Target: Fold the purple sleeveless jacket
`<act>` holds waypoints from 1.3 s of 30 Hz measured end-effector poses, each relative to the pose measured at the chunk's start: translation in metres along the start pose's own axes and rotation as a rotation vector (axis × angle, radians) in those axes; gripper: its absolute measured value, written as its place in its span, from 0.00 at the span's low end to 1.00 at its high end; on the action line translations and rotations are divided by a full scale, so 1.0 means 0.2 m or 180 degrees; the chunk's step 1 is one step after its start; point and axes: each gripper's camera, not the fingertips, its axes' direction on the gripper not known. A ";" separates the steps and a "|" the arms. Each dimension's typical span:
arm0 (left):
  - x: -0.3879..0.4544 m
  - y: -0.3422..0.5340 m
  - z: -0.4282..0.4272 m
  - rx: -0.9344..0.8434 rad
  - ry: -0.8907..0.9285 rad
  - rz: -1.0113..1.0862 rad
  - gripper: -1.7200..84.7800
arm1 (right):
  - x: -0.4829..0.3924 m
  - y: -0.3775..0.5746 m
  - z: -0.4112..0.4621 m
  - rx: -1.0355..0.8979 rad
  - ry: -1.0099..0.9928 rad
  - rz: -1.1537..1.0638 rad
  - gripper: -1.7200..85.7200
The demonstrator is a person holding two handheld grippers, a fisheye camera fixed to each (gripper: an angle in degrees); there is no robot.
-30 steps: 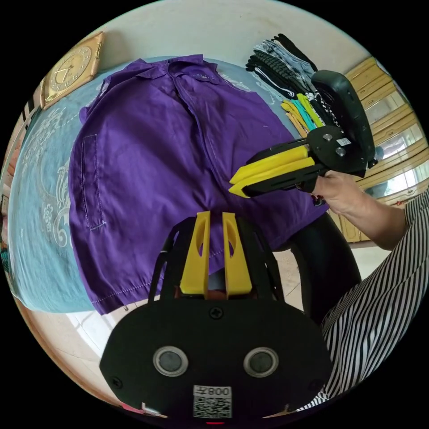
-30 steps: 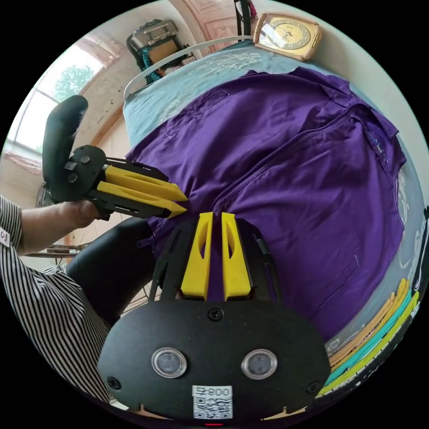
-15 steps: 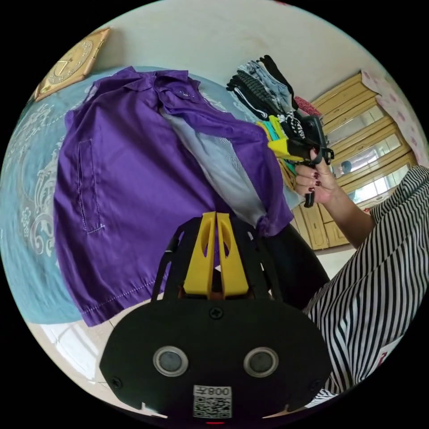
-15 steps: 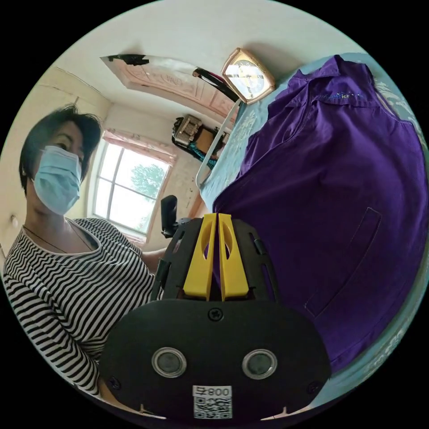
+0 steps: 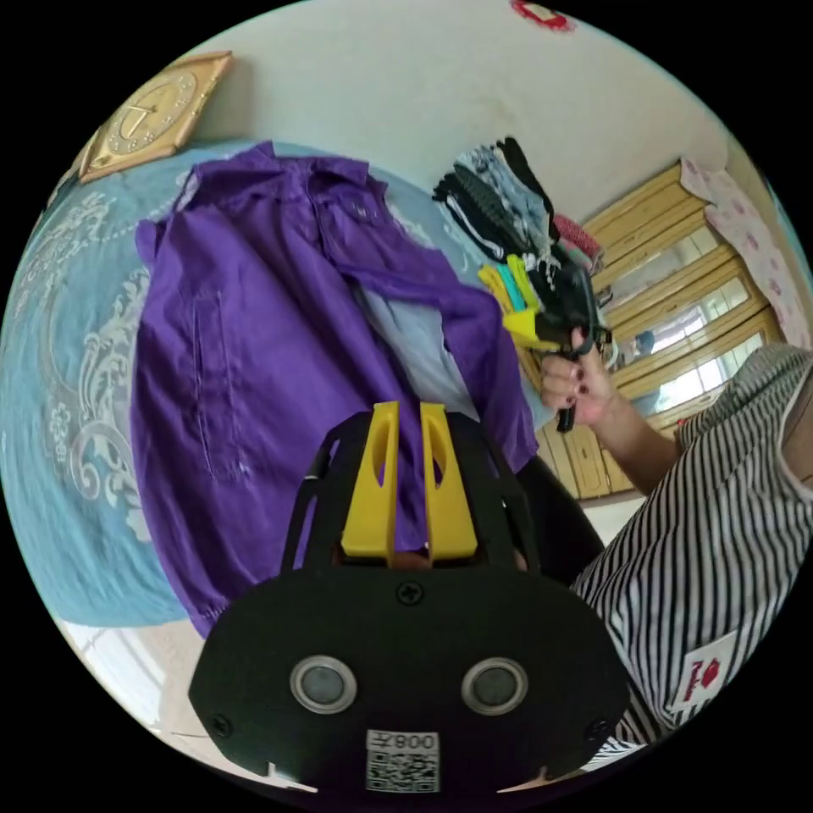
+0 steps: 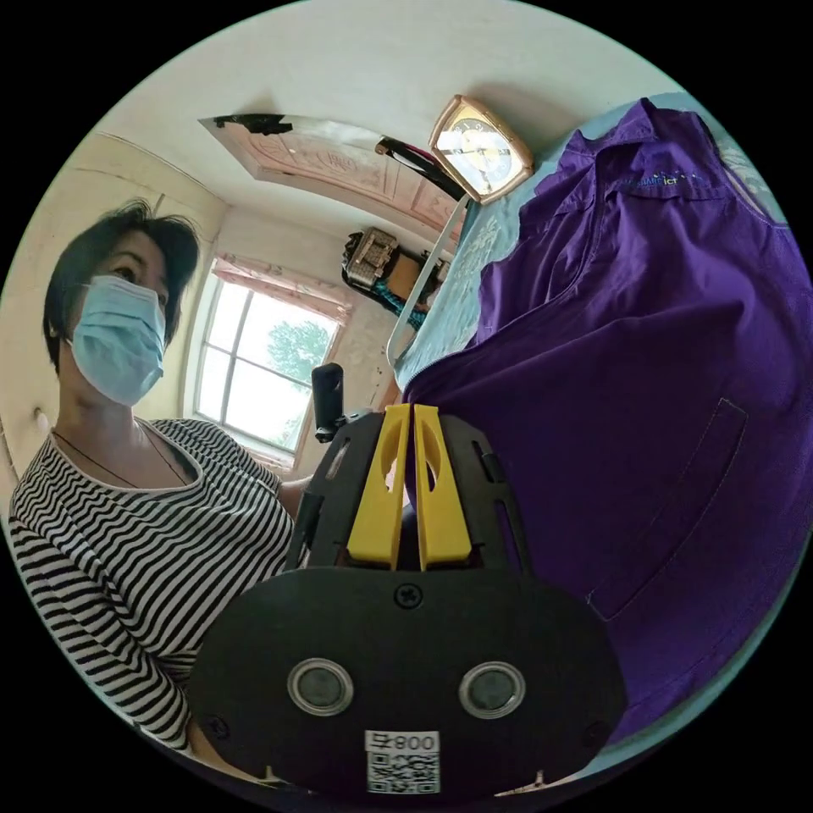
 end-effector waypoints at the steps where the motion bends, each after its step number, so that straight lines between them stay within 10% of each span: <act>1: -0.04 -0.06 -0.02 0.0132 0.0027 -0.0013 0.07 | 0.03 0.02 -0.03 0.0119 -0.0093 0.0018 0.02; 22: -0.64 -0.92 0.42 -0.0086 -0.0316 -0.0242 0.03 | 0.31 0.20 -0.09 0.0685 -0.0511 -0.0034 0.02; 34: -1.14 -0.84 0.39 0.0762 0.1973 -0.1062 0.08 | 0.47 0.13 0.18 0.0554 -0.0541 -0.0004 0.03; 39: -1.17 -0.90 0.43 0.0529 0.1823 -0.0958 0.03 | 0.51 0.06 0.33 0.0346 -0.0382 0.0020 0.03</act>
